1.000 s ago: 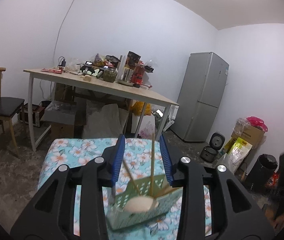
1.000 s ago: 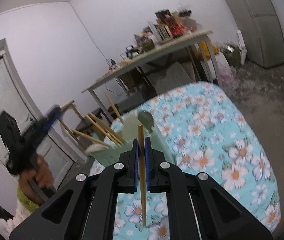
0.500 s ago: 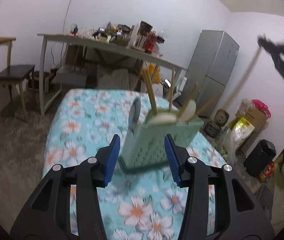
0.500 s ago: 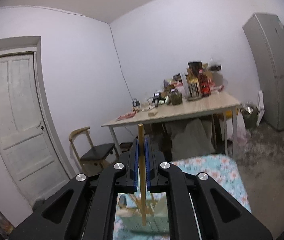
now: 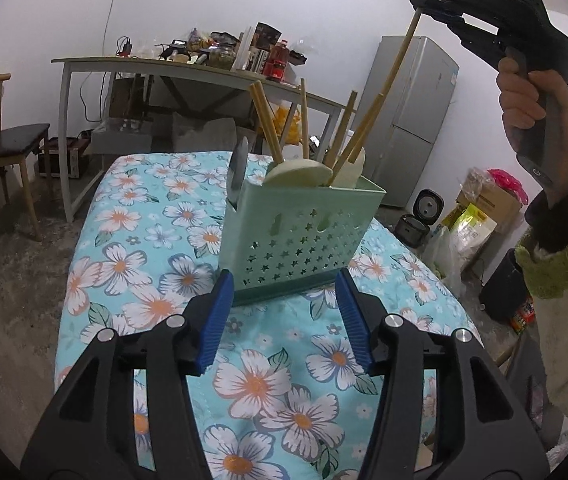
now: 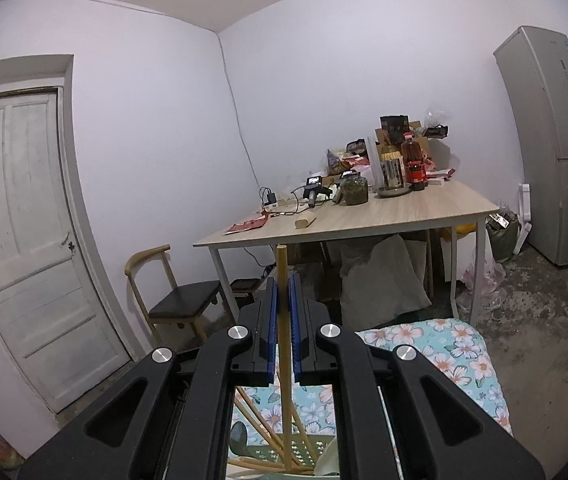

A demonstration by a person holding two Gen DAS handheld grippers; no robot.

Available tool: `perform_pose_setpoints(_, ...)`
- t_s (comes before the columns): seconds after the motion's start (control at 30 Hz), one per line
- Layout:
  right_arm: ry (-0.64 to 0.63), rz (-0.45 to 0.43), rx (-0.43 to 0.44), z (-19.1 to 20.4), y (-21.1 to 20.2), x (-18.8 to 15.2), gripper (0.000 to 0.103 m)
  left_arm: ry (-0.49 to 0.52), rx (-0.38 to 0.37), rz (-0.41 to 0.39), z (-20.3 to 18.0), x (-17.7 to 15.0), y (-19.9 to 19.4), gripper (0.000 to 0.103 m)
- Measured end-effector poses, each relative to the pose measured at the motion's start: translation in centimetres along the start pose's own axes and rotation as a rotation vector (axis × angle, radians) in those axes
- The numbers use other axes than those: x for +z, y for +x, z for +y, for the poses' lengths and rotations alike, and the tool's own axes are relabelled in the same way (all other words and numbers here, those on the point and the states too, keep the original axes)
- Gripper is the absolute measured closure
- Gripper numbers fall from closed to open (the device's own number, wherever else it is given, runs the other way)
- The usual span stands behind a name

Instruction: Organize utensils

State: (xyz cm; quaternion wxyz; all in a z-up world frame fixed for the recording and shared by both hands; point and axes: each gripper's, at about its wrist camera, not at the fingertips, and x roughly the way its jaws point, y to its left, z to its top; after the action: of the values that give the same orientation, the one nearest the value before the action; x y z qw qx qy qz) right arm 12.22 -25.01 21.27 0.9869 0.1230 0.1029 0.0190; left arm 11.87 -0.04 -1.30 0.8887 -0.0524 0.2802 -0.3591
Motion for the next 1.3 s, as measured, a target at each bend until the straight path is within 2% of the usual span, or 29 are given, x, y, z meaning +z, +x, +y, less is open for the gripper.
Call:
perform_pose_setpoints(0.5,-0.065,0.063,-0.09,0.1,4.6,-2.3,0.097,-0.023,0.009,0.004,0.9,0.1,0.3,0.052)
perform_pose_setpoints(0.63,-0.049,0.108,-0.099,-0.8,6.3,-4.4,0.097,-0.03,0.008,0.008,0.9,0.1,0.4,0.052)
perform_pose_setpoints(0.77,-0.028,0.205,-0.082,-1.9,7.6,-6.9,0.094,-0.03,0.014,0.008,0.9,0.1,0.5,0.049)
perform_pose_setpoints(0.87,0.004,0.222,-0.064,-2.5,6.8,-7.9,0.07,-0.025,0.018,0.007,0.7,0.2,0.5,0.048)
perform_pose_setpoints(0.9,0.015,0.218,-0.064,-2.8,6.3,-8.1,0.068,-0.025,0.017,0.008,0.6,0.2,0.5,0.048)
perform_pose_setpoints(1.17,0.107,0.177,-0.04,-5.0,0.5,-8.8,0.064,-0.015,0.018,0.008,-0.6,0.3,0.4,0.043)
perform_pose_setpoints(1.3,0.149,0.173,-0.033,-5.7,-1.8,-9.6,0.058,-0.008,0.024,0.004,-1.6,0.5,0.0,0.035)
